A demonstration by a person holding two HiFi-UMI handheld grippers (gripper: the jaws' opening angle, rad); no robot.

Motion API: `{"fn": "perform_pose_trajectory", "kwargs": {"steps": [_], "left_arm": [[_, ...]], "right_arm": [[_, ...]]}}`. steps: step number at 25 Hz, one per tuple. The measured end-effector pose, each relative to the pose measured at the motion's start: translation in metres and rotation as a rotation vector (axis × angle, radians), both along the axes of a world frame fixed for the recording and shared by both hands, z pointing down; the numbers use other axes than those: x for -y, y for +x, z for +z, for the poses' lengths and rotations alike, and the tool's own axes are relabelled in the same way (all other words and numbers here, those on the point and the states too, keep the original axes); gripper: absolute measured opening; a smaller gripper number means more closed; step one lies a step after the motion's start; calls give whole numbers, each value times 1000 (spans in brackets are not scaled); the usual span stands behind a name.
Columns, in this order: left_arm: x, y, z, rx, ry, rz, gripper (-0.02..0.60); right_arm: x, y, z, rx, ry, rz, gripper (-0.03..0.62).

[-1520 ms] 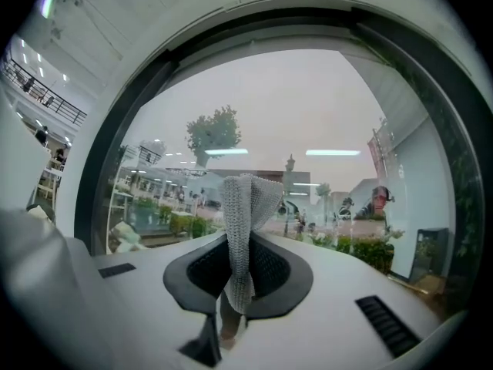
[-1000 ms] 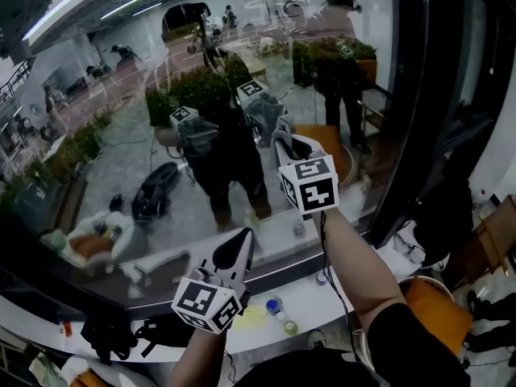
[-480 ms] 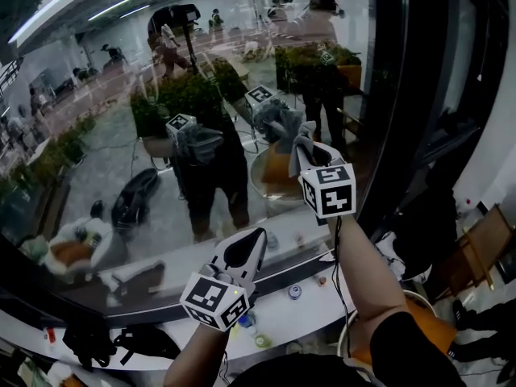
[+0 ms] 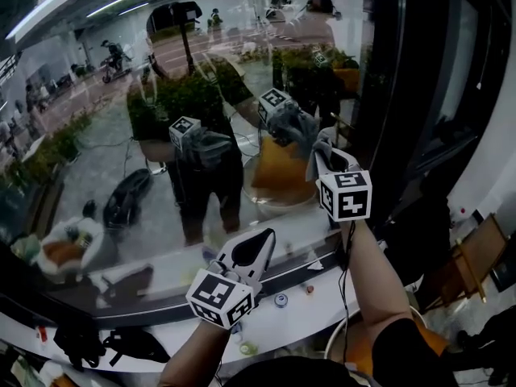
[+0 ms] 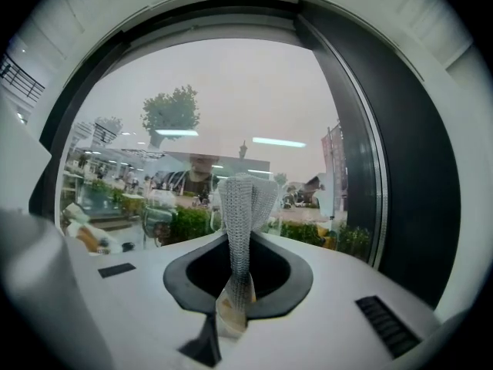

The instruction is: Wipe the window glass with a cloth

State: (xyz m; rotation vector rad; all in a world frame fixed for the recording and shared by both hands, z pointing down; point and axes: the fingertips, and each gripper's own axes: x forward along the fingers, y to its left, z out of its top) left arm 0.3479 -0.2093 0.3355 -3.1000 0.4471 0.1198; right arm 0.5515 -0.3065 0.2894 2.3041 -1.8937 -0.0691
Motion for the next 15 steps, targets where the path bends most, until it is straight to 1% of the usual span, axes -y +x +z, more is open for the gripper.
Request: {"fn": "perform_pose_trajectory", "kwargs": {"steps": [6, 15], "left_arm": [[4, 6, -2, 5, -1, 16, 6], [9, 12, 3, 11, -7, 11, 6]], "right_arm": [[0, -5, -4, -7, 9, -18, 52], [1, -4, -3, -18, 18, -27, 52]]}}
